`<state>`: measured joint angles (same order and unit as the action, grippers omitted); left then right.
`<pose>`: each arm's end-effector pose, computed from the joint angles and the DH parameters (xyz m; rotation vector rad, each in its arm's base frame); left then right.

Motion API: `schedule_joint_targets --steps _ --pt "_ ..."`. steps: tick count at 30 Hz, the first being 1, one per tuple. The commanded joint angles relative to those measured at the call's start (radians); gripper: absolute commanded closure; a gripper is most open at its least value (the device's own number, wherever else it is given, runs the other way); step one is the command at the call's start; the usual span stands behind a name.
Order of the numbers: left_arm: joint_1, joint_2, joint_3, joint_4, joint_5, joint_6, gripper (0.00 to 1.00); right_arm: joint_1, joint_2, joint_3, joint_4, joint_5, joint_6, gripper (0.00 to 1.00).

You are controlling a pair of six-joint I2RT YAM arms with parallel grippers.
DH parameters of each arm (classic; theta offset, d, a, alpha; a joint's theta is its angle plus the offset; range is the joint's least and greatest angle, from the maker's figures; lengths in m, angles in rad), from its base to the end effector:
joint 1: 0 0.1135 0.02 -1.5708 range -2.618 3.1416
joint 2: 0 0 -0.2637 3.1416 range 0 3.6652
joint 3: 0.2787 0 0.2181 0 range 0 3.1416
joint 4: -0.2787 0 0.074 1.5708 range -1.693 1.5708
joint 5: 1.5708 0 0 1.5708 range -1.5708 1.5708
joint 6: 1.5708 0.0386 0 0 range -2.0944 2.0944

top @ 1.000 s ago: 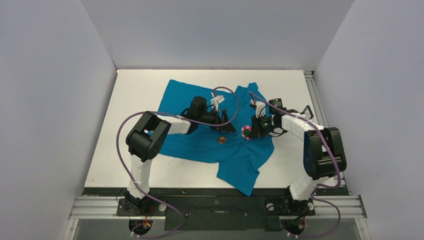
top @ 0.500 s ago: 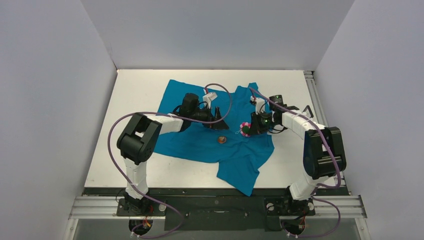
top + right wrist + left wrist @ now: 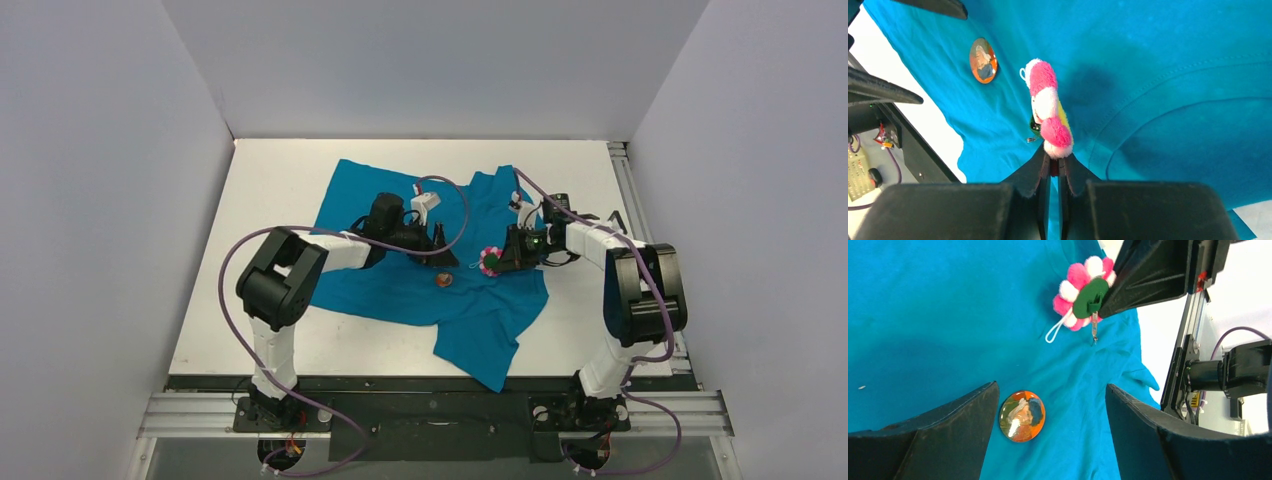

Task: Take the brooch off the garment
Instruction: Remove the brooch from the clothes.

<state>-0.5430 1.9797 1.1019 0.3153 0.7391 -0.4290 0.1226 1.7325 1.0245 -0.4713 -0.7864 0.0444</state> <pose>0.3219 -0.2247 0.1778 0.6008 2.1917 -1.3338 0.2938 0.0637 0.1894 -0.3161 2.5960 1.1205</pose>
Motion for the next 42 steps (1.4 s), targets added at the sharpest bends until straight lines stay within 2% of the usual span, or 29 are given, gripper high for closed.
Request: schedule_joint_targets --steps 1,6,13,31,42 --pt "-0.043 -0.031 0.042 -0.023 -0.021 0.073 0.28 -0.013 0.006 -0.023 0.033 -0.032 0.033 1.0" --pt "-0.093 -0.02 0.062 -0.066 -0.046 0.129 0.35 -0.004 -0.013 -0.069 0.082 -0.034 0.074 1.0" --pt "-0.153 0.027 0.106 -0.092 -0.074 0.127 0.46 0.002 -0.027 -0.101 0.138 -0.031 0.117 1.0" --pt "-0.212 0.128 0.179 -0.089 -0.134 0.09 0.57 -0.006 -0.031 -0.126 0.175 -0.056 0.188 1.0" --pt "-0.227 0.157 0.202 -0.078 -0.147 0.066 0.78 -0.005 -0.035 -0.139 0.179 -0.086 0.218 1.0"
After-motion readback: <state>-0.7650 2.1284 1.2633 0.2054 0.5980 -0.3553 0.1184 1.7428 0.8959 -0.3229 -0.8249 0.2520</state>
